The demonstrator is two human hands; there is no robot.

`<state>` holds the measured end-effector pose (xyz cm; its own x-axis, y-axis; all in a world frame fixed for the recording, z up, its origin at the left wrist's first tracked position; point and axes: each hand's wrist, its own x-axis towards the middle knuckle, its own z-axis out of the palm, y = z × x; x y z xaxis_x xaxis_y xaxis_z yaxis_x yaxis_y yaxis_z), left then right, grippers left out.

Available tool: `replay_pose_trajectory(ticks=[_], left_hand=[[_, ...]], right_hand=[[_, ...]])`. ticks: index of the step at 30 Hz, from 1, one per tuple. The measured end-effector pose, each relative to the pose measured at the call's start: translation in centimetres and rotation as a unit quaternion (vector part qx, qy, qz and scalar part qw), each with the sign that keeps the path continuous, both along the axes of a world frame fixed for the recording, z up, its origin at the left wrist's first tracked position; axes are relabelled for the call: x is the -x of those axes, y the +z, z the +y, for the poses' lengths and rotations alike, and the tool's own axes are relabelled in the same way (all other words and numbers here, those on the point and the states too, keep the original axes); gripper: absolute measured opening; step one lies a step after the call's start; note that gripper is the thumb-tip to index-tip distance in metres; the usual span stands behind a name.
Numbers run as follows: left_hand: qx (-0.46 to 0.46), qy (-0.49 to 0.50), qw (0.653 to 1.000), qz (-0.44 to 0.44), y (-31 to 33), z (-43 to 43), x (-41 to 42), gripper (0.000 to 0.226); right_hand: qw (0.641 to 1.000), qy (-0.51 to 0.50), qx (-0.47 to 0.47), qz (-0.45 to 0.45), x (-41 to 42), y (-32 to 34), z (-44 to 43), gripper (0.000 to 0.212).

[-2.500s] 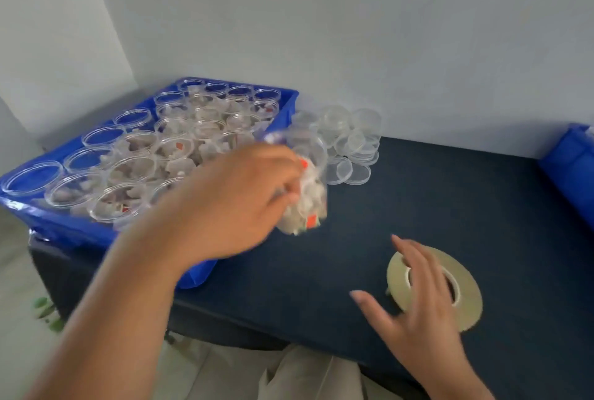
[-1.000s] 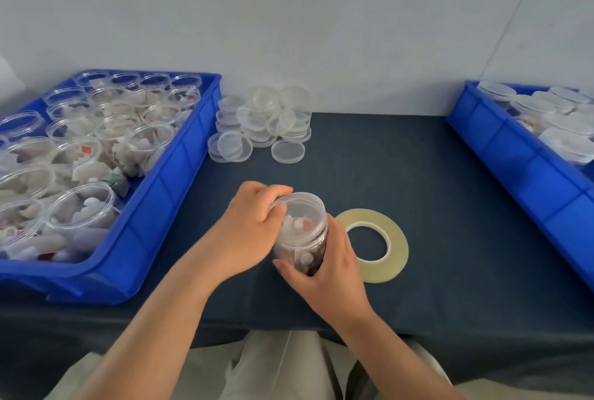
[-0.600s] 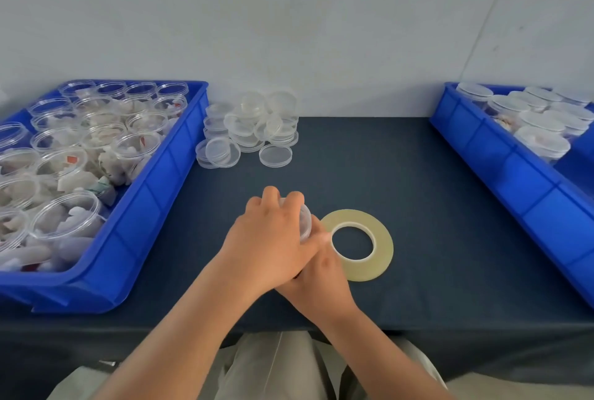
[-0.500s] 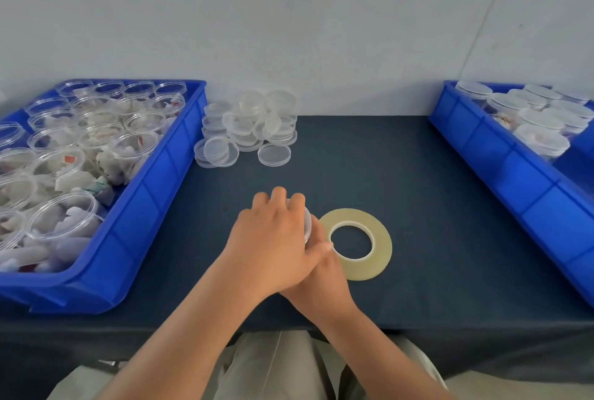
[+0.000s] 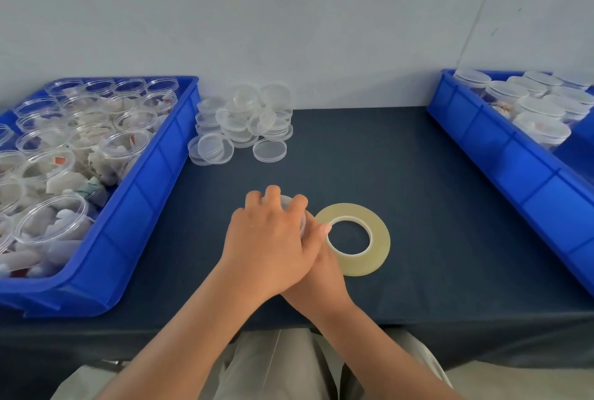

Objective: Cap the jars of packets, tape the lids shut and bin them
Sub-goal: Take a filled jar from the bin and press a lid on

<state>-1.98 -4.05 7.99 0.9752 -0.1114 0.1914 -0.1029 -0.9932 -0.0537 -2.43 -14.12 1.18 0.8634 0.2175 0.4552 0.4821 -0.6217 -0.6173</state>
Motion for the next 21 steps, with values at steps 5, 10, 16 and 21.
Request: replay_pose_trajectory(ticks=[5, 10, 16, 21], left_hand=[[0.049, -0.098, 0.994, -0.002, 0.4, 1.6, -0.6, 0.069], [0.206, -0.287, 0.934, 0.053, 1.3, 4.2, -2.1, 0.023], [0.172, -0.29, 0.925, 0.174, 3.1, 5.7, -2.6, 0.052], [0.123, -0.113, 0.945, 0.281, 5.3, 5.0, 0.4, 0.077]], right_hand=[[0.999, -0.011, -0.016, 0.035, -0.3, 0.2, 0.4, 0.042], [0.998, 0.011, -0.021, 0.052, -0.2, -0.3, 0.0, 0.058], [0.997, 0.014, -0.064, 0.039, 0.0, -0.3, 0.1, 0.079], [0.996, 0.011, -0.072, 0.043, 0.2, -0.4, 0.0, 0.075]])
